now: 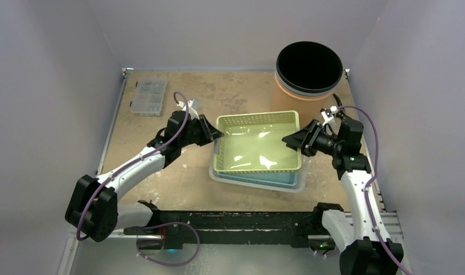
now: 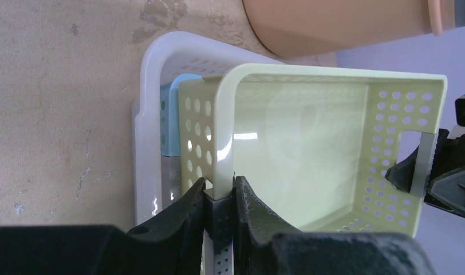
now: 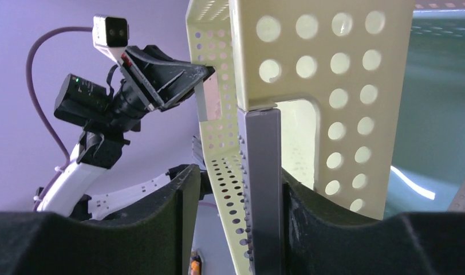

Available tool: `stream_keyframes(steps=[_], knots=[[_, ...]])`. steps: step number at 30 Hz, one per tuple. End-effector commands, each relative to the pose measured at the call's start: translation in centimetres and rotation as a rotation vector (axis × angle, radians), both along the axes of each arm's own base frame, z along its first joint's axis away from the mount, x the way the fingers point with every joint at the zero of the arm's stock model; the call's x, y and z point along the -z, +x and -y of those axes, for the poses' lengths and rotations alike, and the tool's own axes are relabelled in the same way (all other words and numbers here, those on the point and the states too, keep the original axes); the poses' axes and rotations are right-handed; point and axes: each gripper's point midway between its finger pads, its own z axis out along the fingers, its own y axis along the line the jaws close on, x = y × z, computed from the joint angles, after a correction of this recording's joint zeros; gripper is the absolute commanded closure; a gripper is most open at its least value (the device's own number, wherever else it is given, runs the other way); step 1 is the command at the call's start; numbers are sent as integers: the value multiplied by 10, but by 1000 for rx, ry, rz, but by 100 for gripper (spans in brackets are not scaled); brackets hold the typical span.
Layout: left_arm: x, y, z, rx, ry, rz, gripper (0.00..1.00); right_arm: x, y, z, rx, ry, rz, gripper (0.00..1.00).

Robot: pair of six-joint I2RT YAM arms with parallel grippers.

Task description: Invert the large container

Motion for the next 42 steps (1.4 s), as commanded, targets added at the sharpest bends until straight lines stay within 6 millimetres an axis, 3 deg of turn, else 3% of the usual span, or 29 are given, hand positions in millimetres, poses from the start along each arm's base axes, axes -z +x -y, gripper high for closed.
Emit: stream_keyframes(steps=[1,10,16,21,25,29,30,32,35,38,42], knots=[[-12,7,-4,-31,-26,38,100,-23,-6,-5,-53,24,71,52],[-12,3,2,59,14,64,100,-46,4,-3,-42,28,149,48],[-18,2,1,67,19,87,100,-55,17,4,15,3,176,52],[-23,1,-1,67,33,95,100,-55,15,2,-10,11,185,70],[-24,0,0,76,23,99,100,-62,9,-3,-61,40,225,72],[-33,-2,6,105,-8,116,100,-70,5,-6,-116,40,277,85],[-35,-2,7,112,-13,115,93,-72,6,-5,-117,24,297,87],[-38,-2,9,118,-18,115,68,-78,12,-1,-90,-40,344,88],[-48,-3,8,110,-29,131,48,-96,19,8,-38,-134,434,100],[-58,0,-2,53,-8,153,33,-106,23,12,-24,-188,464,100],[-61,3,-30,-61,109,146,26,-122,26,17,0,-245,526,100]])
